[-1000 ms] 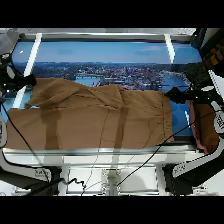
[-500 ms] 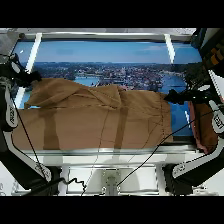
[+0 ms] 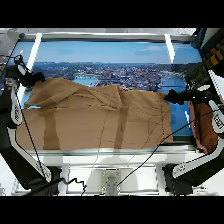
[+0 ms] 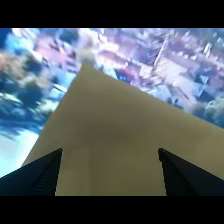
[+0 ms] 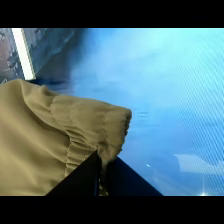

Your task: Fold the clothes and pants, and hang the long-sleeved shirts on hangers.

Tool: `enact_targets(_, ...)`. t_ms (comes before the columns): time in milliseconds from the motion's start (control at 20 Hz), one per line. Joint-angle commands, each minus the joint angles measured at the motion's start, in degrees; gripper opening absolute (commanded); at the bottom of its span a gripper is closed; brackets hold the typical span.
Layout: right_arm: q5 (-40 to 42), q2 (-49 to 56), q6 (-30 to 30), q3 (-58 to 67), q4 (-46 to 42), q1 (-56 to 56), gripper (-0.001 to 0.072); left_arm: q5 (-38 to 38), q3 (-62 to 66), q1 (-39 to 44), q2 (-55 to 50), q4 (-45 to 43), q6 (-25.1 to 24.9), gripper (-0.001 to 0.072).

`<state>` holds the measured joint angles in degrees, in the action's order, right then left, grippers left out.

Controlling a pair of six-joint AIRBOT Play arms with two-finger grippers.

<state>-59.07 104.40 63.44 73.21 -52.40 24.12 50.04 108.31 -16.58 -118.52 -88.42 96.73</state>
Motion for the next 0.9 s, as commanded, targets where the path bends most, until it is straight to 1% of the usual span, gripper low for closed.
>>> enact_targets(0,1.0,0.0,0.0,0.1,0.0,0.0,0.003,-2.0,0.0,0.1,-2.3,0.0,1.7,0.0671)
enact_targets(50,1.0,0.0,0.0,0.1,0.0,0.0,0.0029,-3.3,0.1,0.1,-2.7,0.0,2.3,0.067)
enact_targets(100,1.0,0.0,0.0,0.1,0.0,0.0,0.0029,-4.5,0.0,0.2,-3.0,0.0,2.3,0.0655)
enact_targets(150,1.0,0.0,0.0,0.1,0.0,0.0,0.0029,-5.2,0.1,0.4,-3.3,0.0,2.3,0.0543)
enact_targets(200,1.0,0.0,0.0,0.1,0.0,0.0,0.003,-5.7,0.1,0.7,-3.7,0.0,2.3,0.038)
enact_targets(250,1.0,0.0,0.0,0.1,0.0,0.0,0.0029,-6.0,0.1,0.9,-4.0,0.0,2.3,0.019)
enact_targets(300,1.0,0.0,0.0,0.1,0.0,0.0,0.0029,-6.2,0.1,1.0,-4.1,0.0,2.2,0.0021)
enact_targets(500,1.2,0.0,0.0,0.1,0.0,0.0,0.0029,-6.4,2.2,1.6,-3.5,0.0,2.1,0.0019)
enact_targets(600,1.4,0.0,0.0,0.1,0.0,0.0,0.0029,-7.6,5.2,2.1,-2.3,0.0,0.8,0.0019)
enact_targets(700,1.4,-0.2,0.0,0.1,0.2,0.0,0.0029,-11.1,7.8,2.7,0.1,0.0,0.7,0.0019)
enact_targets(850,1.3,-0.4,0.0,0.1,2.8,0.0,0.0028,-19.7,7.9,3.6,6.4,0.0,0.7,0.0018)
